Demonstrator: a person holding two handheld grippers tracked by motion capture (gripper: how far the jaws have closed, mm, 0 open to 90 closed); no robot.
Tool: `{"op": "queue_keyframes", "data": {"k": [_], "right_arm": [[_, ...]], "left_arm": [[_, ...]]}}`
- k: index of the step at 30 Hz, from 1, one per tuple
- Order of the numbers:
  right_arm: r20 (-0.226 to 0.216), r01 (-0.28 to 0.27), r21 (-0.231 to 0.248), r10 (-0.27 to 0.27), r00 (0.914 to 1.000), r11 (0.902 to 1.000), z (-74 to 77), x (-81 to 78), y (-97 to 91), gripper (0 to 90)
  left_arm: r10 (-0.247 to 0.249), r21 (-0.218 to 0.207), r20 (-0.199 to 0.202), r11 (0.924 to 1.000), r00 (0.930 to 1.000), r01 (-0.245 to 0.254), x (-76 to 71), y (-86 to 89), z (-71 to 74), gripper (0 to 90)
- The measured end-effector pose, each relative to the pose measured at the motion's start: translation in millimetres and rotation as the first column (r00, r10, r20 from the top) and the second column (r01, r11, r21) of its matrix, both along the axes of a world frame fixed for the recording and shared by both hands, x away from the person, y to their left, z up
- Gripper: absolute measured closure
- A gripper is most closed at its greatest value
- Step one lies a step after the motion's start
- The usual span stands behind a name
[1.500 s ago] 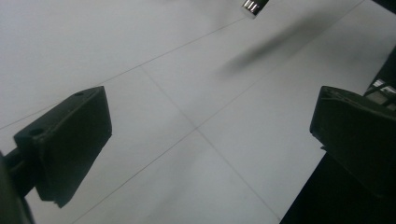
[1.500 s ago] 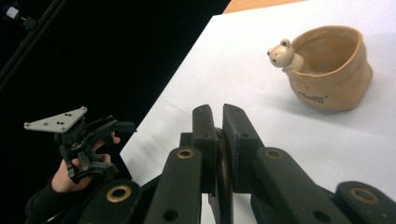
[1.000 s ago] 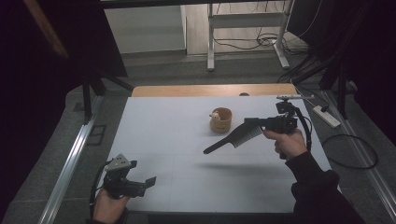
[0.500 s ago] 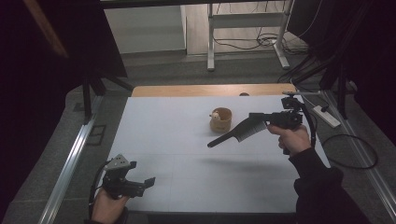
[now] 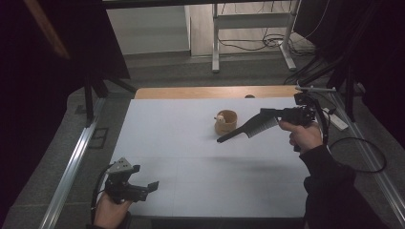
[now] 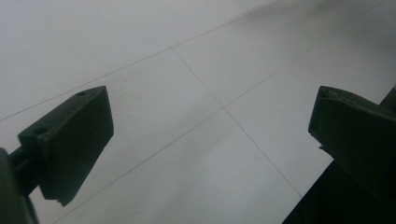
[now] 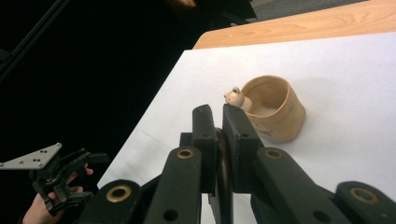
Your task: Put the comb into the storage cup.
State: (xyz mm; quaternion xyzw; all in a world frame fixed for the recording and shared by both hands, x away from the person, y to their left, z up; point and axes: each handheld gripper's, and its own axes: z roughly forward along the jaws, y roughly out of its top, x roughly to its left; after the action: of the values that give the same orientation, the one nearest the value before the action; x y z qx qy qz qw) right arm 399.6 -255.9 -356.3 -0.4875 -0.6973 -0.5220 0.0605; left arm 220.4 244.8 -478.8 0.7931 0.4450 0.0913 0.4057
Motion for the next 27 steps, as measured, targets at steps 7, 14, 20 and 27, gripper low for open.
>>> {"op": "queue_keyframes", "data": {"k": [7, 14, 20, 27], "right_arm": [[0.003, 0.019, -0.001, -0.019, 0.9998, 0.9998, 5.8, 4.8, -3.3, 84.1], [0.013, 0.040, -0.006, -0.040, 0.9991, 0.9992, 12.4, 9.4, -7.9, 84.1], [0.015, 0.060, -0.007, -0.059, 0.9981, 0.9982, 15.9, 13.5, -12.1, 84.1], [0.020, 0.079, -0.010, -0.079, 0.9967, 0.9968, 20.3, 17.8, -15.9, 84.1]], "left_arm": [[-0.001, -0.002, 0.000, 1.0000, 1.0000, 0.001, 0.0, 0.1, 0.0, 0.6], [-0.003, -0.001, 0.000, 1.0000, 1.0000, 0.003, 0.0, 0.0, 0.0, 0.6], [-0.003, -0.002, 0.000, 1.0000, 1.0000, 0.003, 0.1, 0.0, 0.0, 0.6], [-0.005, 0.001, 0.000, 1.0000, 1.0000, 0.005, 0.0, -0.1, 0.1, 0.6]]}}
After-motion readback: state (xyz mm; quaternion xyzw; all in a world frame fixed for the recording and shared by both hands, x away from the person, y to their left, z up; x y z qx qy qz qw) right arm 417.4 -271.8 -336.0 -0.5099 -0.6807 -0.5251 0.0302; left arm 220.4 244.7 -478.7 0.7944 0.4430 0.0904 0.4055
